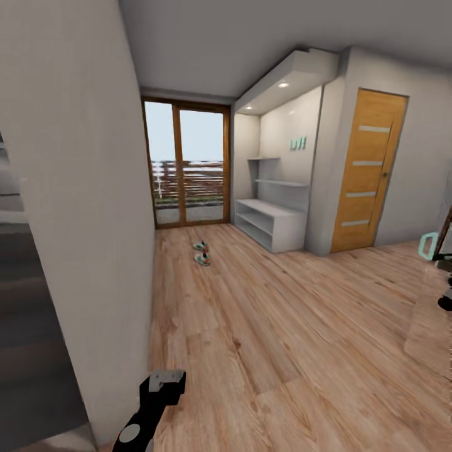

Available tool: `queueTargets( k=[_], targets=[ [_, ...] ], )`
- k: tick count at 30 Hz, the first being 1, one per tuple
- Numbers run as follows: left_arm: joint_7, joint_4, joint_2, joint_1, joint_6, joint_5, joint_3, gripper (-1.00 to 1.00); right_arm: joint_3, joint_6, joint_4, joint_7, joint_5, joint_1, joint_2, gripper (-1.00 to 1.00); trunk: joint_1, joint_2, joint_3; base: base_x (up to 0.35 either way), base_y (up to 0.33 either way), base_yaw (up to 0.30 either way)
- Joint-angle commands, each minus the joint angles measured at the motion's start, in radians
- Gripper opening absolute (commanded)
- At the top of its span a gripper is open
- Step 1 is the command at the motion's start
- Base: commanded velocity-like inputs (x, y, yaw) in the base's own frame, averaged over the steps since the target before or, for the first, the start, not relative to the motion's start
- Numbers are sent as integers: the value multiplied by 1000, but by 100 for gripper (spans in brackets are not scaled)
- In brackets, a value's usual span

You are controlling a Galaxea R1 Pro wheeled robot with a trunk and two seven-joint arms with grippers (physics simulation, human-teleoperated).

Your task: Pick up the two gym shoes and the two sandals from the corridor floor and place them onto the hallstand (shoe rack) in the corridor, making sure they are on the rack and not on the floor. Arrange them so the two gym shoes are next to each other and the two sandals are next to each other.

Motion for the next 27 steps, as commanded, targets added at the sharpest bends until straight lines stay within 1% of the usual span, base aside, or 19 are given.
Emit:
queueTargets(
  k=[1,6,27],
  targets=[
    [4,0,0,0,-2,1,-2,100,0,1,0,0,0,0,0,100,0,0,-1,345,-104,-176],
    [4,-1,0,0,-2,1,-2,100,0,1,1,1,0,0,0,100,0,0,-1,345,-104,-68],
    [4,0,0,0,-2,1,-2,100,1,1,1,2,-1,0,1,100,0,0,-1,345,-104,-1]
  ],
)
